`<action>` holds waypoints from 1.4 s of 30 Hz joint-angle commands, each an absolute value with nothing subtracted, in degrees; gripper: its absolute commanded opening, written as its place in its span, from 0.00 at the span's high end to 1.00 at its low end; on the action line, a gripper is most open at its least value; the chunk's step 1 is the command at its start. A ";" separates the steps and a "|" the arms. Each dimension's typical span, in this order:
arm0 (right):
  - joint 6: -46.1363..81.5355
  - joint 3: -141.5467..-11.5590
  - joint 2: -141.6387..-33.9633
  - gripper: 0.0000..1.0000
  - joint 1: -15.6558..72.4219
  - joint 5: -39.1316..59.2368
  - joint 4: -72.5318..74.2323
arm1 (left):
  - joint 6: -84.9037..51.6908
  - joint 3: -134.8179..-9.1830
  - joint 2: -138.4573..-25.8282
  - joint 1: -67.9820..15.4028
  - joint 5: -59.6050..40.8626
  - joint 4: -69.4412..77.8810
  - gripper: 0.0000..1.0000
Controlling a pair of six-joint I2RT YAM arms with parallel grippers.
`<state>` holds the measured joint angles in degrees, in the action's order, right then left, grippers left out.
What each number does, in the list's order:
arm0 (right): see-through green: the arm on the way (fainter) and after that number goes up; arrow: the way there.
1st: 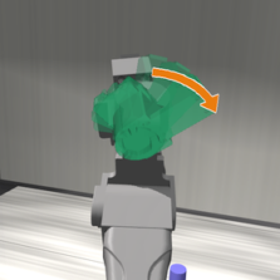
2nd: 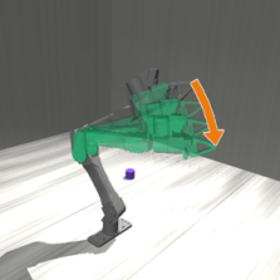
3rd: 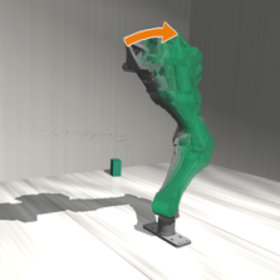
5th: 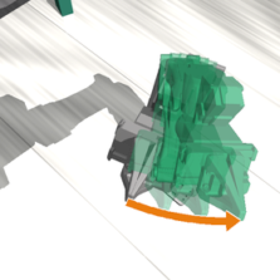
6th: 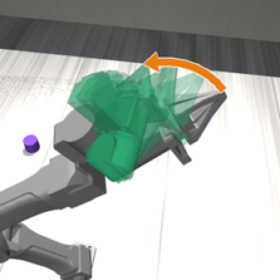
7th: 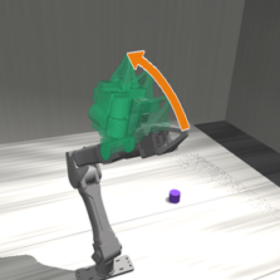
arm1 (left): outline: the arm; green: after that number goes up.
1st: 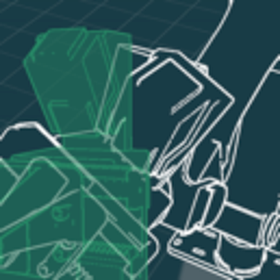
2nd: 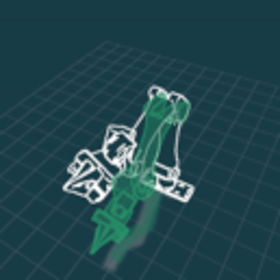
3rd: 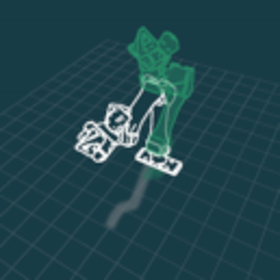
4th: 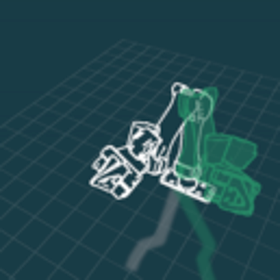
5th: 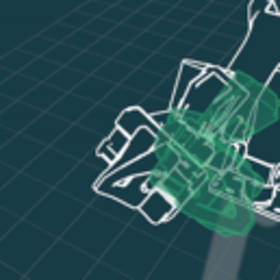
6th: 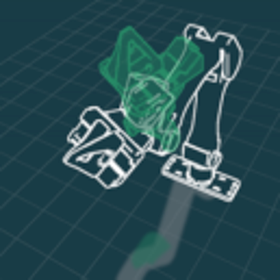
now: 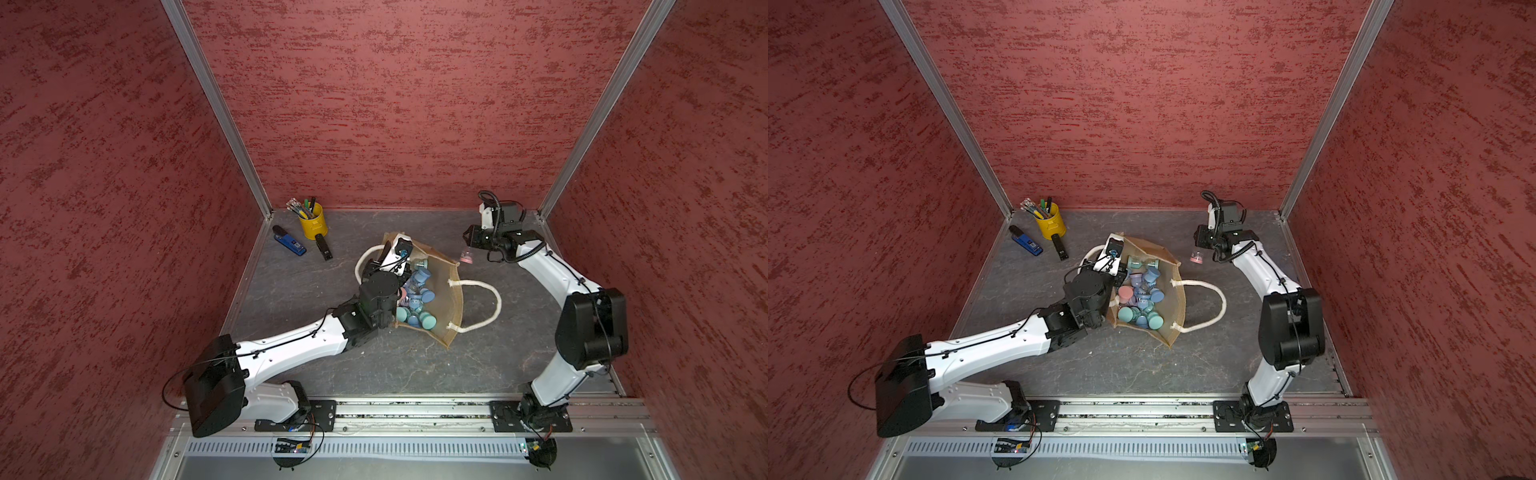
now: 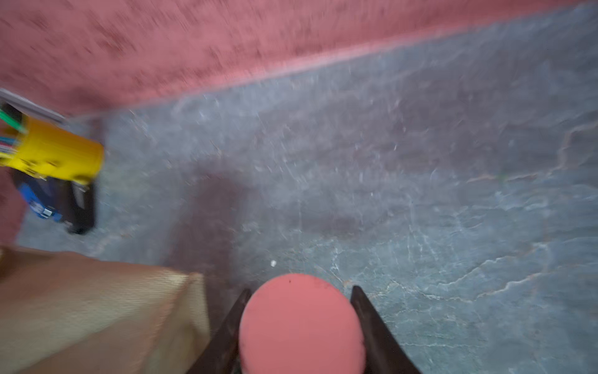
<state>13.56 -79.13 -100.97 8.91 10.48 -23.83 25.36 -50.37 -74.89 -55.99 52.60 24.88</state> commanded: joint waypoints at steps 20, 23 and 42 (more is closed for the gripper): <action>1.23 -97.71 -126.71 0.57 10.75 9.48 -28.80 | 25.24 -50.26 -73.37 -55.95 51.61 30.75 1.00; 1.35 -99.64 -128.89 0.53 11.07 9.24 -29.35 | 25.16 -50.25 -73.56 -55.90 51.50 30.67 1.00; 17.69 -93.54 -108.21 0.21 10.47 9.43 -24.92 | 24.33 -50.16 -73.78 -55.99 51.15 30.03 1.00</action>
<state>12.53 -96.16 -118.04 11.09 9.04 -27.99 25.26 -49.82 -74.89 -55.99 51.29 25.71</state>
